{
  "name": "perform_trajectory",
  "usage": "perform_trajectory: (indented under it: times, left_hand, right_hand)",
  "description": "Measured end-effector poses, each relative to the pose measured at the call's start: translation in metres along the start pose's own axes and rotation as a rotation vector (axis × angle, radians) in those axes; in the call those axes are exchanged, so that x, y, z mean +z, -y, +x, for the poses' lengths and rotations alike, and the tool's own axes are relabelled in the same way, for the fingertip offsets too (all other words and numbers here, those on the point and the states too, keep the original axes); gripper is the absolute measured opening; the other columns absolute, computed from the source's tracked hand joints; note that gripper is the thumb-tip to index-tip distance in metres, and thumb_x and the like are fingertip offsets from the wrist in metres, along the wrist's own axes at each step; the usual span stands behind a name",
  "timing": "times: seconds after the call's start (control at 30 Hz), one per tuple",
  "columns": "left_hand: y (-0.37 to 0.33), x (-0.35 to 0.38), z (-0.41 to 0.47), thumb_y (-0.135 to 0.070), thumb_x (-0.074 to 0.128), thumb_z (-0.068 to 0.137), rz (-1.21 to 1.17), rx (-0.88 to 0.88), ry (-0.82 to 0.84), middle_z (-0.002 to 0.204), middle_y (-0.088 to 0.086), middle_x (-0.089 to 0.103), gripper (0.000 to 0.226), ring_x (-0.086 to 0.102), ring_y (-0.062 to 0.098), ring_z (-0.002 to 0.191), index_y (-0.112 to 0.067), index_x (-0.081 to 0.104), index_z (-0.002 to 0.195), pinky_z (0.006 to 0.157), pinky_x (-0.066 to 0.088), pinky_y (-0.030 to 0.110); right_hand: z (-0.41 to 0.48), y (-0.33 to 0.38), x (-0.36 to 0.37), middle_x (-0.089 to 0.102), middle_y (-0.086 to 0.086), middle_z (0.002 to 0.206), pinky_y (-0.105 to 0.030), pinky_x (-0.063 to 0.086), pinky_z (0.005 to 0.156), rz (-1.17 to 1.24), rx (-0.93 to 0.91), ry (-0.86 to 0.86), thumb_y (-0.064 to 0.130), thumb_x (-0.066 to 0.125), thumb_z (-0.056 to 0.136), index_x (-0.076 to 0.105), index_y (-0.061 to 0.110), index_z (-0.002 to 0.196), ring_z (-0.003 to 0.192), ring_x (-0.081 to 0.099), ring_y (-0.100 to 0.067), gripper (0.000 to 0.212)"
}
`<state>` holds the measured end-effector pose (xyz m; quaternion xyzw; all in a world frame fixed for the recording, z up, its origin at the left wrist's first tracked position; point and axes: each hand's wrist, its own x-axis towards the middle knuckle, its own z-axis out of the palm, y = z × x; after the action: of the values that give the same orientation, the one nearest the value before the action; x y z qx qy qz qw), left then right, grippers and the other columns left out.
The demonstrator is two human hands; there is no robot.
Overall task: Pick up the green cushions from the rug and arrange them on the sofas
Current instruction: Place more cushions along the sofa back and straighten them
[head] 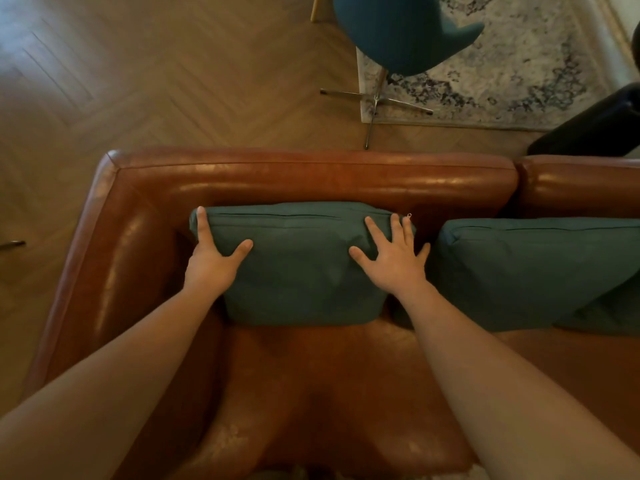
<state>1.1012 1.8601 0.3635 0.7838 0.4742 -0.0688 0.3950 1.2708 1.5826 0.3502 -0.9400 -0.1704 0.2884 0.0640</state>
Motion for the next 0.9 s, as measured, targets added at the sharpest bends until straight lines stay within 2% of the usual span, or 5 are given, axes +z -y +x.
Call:
perform_trajectory:
  times: [0.17,0.33,0.5,0.7,0.9]
  left_hand:
    - [0.010,-0.018,-0.008,-0.064,0.069,0.088,0.008,0.076,0.030,0.169,0.006,0.031,0.105,0.049,0.039,0.141,-0.057,-0.009,0.159,0.108,0.050,0.057]
    - [0.009,-0.026,-0.002,-0.062,0.064,0.093,0.034,0.043,0.253,0.172,0.007,0.023,0.099,0.037,0.036,0.150,-0.057,-0.011,0.159,0.118,0.037,0.051]
    - [0.007,-0.004,-0.022,-0.069,0.040,0.098,0.595,0.494,-0.269,0.174,0.015,-0.007,0.078,0.004,0.043,0.158,-0.044,0.008,0.166,0.123,0.014,0.064]
    - [-0.011,0.021,-0.005,-0.075,0.036,0.098,0.775,0.547,0.379,0.175,-0.008,-0.012,0.074,-0.018,0.032,0.159,-0.058,0.000,0.159,0.122,-0.009,0.069]
    - [0.009,-0.024,-0.016,-0.048,0.073,0.094,-0.027,0.289,-0.371,0.172,0.002,0.016,0.072,0.015,0.027,0.157,-0.044,0.036,0.156,0.123,0.019,0.043]
  right_hand:
    - [-0.021,0.004,-0.003,-0.018,-0.004,0.180,-0.068,-0.008,0.126,-0.016,-0.070,-0.281,0.075,0.037,0.103,0.013,0.043,0.171,0.165,-0.022,-0.034,0.079]
    - [-0.027,0.004,0.014,-0.016,-0.006,0.181,-0.068,-0.003,0.130,-0.058,-0.009,-0.070,0.071,0.034,0.107,0.002,0.043,0.173,0.164,-0.024,-0.031,0.078]
    - [-0.032,0.047,0.005,-0.023,-0.006,0.179,-0.065,-0.012,0.128,-0.101,-0.242,-0.267,0.064,0.030,0.110,-0.003,0.050,0.170,0.163,-0.027,-0.037,0.070]
    - [-0.023,0.052,0.033,-0.016,0.001,0.181,-0.066,-0.013,0.129,-0.096,-0.184,-0.001,0.068,0.024,0.110,-0.003,0.059,0.167,0.165,-0.022,-0.032,0.063]
    - [-0.024,0.015,0.008,0.011,-0.012,0.180,-0.051,0.009,0.131,0.358,-0.012,-0.625,0.054,0.054,0.108,0.031,0.038,0.169,0.166,0.008,-0.036,0.067]
